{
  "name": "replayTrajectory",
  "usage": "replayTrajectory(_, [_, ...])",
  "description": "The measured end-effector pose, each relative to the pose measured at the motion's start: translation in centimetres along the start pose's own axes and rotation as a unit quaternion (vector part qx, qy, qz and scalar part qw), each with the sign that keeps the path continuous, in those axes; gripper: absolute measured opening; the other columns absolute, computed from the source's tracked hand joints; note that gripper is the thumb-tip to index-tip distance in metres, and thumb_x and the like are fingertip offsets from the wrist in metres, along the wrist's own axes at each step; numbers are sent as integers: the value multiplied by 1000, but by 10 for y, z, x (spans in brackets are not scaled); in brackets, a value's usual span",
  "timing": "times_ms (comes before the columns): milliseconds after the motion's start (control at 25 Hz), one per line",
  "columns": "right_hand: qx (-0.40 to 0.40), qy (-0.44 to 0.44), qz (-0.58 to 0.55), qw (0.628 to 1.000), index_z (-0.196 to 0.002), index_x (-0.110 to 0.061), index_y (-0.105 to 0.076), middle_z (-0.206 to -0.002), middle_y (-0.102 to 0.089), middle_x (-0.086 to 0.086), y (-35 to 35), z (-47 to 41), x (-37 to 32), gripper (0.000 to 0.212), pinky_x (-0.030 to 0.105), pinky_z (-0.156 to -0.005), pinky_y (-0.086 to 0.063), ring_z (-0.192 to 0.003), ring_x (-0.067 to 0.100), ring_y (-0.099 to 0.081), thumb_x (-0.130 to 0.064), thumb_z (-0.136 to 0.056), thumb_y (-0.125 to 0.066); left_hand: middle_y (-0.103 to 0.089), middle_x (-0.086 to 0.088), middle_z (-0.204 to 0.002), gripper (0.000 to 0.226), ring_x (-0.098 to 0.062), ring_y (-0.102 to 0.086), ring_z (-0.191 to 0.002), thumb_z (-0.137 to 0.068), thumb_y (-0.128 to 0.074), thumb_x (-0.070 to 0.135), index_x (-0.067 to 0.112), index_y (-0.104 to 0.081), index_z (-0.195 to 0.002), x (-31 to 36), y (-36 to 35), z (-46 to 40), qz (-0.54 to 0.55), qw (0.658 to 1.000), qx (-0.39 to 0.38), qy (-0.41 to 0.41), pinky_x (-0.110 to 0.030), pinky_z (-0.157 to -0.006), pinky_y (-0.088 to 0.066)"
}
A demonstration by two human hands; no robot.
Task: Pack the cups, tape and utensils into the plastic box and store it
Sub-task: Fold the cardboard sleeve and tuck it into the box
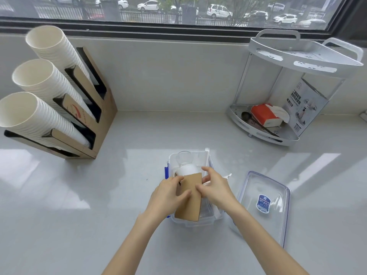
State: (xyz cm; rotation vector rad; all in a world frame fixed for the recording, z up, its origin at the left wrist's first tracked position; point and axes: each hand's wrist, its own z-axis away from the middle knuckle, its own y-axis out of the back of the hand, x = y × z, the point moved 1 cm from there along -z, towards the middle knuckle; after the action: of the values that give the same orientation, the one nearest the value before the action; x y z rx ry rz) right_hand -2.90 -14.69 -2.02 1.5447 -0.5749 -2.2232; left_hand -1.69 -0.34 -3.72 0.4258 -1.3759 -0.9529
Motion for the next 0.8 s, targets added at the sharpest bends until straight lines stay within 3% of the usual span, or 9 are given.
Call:
replayTrajectory(120, [1,2,-73,997,-132,-16,-42,-83,-52,-7,0,-2,-5,53,22,-70,-48,-80,20,-59,-10,-82,-58,-53,-1,-128,57,-16,-53,-111,-81,-58,40,19,-40,-132,1,-1,3,76,997,-16,-4,-26,-90,-41])
replayTrajectory(280, [-12,41,-98,994,-120,-15,-55,-81,-56,-8,-4,-4,-18,38,33,-80,-52,-75,17,-60,-12,-83,-59,-48,8,-119,61,-11,-56,-100,-78,-62,40,22,-39,-132,2,3,7,171,985,1,3,-20,-80,-40])
replayTrajectory(400, [-33,49,-110,992,-113,-14,-59,-81,-59,-6,-9,-6,-22,27,32,-79,-54,-75,15,-62,-15,-86,-57,-45,11,-121,59,-5,-55,-94,-78,-64,36,26,-40,-130,0,8,11,213,977,24,9,-19,-78,-42])
replayTrajectory(520, [-34,29,-142,989,-104,-9,-61,-84,-65,3,-11,-7,-20,20,28,-75,-57,-71,13,-65,-18,-93,-48,-44,12,-124,55,-7,-56,-101,-79,-63,33,27,-40,-128,-7,15,15,264,963,45,37,-16,-76,-45])
replayTrajectory(680, [-20,44,122,991,-95,-6,-67,-96,-72,11,-19,-1,-6,24,35,-83,-50,-94,26,-65,-22,-87,-52,-49,12,-127,42,-9,-59,-103,-72,-64,43,43,-45,-109,-17,21,17,350,933,52,62,-39,-93,-51])
replayTrajectory(800, [-36,45,235,970,-107,-9,-61,-106,-67,10,-32,6,0,30,38,-84,-49,-103,30,-60,-28,-85,-55,-48,11,-126,45,-14,-58,-105,-80,-63,35,33,-44,-120,-16,22,18,370,924,52,76,-41,-93,-51])
